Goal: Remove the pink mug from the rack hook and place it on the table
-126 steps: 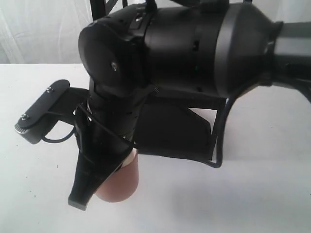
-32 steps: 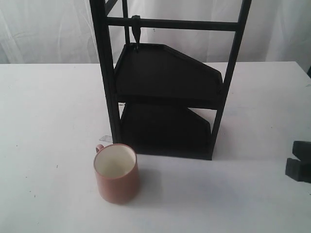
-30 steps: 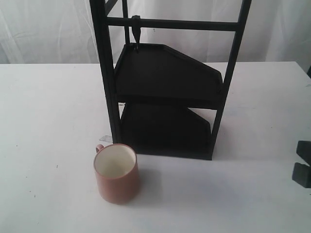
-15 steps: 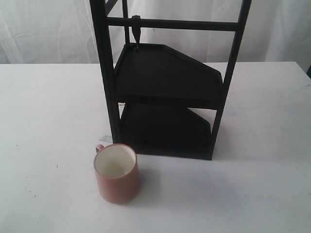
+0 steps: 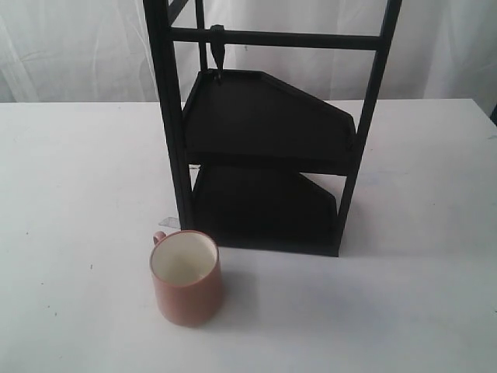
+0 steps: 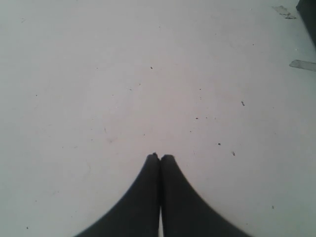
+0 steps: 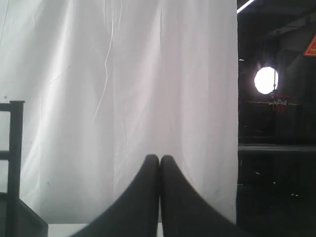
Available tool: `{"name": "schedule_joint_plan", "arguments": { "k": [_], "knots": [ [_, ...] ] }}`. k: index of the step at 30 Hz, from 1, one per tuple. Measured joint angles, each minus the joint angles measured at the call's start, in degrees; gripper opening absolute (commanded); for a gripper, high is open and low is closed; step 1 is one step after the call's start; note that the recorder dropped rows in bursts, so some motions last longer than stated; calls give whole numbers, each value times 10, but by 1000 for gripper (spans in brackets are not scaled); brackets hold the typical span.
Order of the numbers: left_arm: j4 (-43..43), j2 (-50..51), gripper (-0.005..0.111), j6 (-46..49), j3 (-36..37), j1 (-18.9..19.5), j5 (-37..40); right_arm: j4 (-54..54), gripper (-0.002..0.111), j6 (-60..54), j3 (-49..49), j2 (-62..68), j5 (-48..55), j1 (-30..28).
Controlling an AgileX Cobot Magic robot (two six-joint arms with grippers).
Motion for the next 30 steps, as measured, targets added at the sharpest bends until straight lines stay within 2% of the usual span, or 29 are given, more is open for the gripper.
{"name": "schedule_joint_plan", "arguments": {
  "k": [5, 9, 12, 18, 30],
  "knots": [
    [0, 0, 0, 0, 0, 0, 0, -129, 0, 115, 46, 0, -3, 0],
    [0, 0, 0, 0, 0, 0, 0, -162, 0, 177, 114, 0, -4, 0],
    [0, 0, 0, 0, 0, 0, 0, -167, 0, 189, 161, 0, 18, 0],
    [0, 0, 0, 0, 0, 0, 0, -173, 0, 187, 171, 0, 140, 0],
    [0, 0, 0, 0, 0, 0, 0, -175, 0, 174, 171, 0, 148, 0]
  ]
}}
